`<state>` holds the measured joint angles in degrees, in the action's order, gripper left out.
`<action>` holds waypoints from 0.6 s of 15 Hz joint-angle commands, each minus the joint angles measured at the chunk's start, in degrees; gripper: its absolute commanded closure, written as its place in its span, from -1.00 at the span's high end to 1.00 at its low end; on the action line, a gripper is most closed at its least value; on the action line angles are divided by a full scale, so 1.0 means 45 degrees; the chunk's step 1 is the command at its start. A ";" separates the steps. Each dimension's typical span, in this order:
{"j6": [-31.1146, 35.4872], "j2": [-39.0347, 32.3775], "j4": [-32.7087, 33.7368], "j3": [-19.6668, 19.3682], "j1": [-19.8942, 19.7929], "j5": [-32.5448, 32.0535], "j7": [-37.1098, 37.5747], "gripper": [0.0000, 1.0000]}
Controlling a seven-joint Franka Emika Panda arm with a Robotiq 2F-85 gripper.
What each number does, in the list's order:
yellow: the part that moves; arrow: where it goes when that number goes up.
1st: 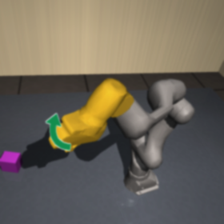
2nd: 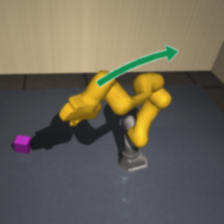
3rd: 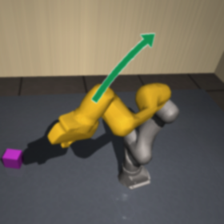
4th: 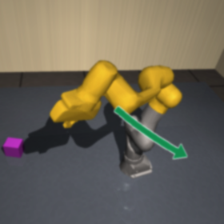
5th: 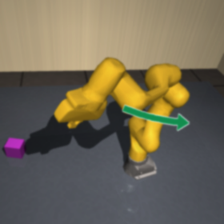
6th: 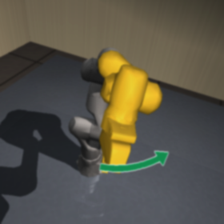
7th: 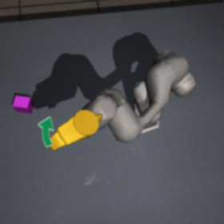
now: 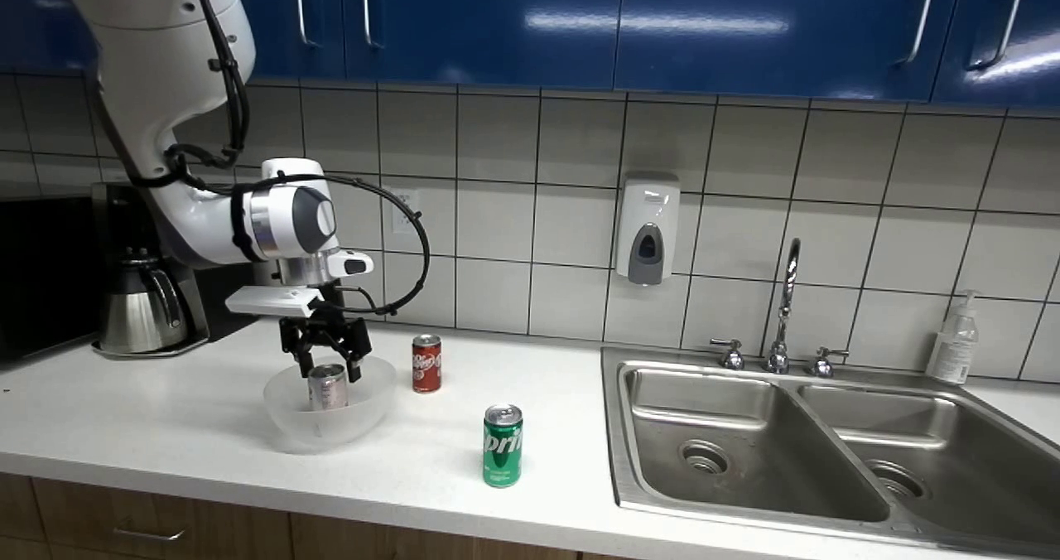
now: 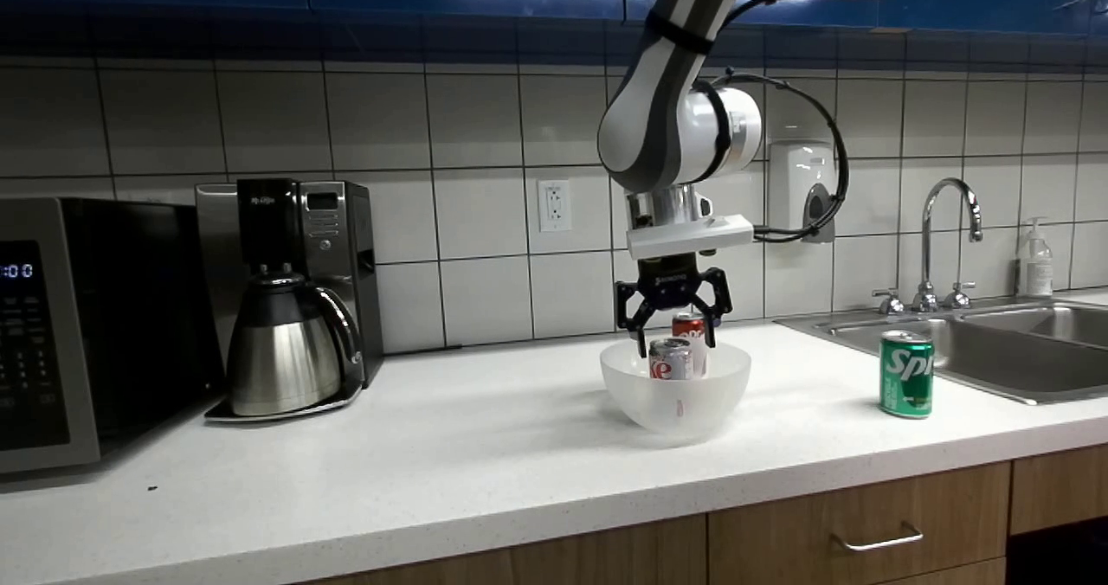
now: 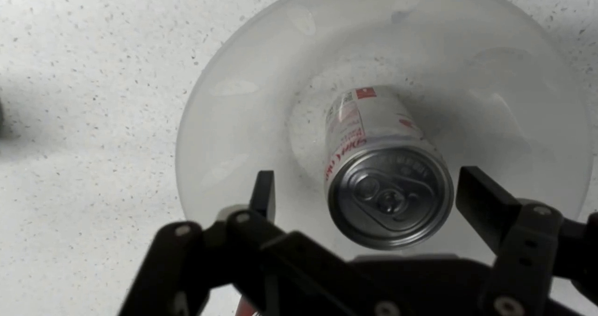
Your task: Remove the can from the bowl
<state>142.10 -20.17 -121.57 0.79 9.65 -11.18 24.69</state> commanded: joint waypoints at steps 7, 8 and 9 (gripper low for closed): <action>0.0181 -0.0439 0.0215 -0.0130 0.0349 0.0322 0.0143 0.58; 0.0229 -0.0421 0.0172 -0.0127 0.0345 0.0349 0.0110 0.47; 0.0251 -0.0414 0.0153 -0.0136 0.0352 0.0352 0.0112 0.31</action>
<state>142.71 -21.80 -121.39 0.79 10.54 -10.48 24.69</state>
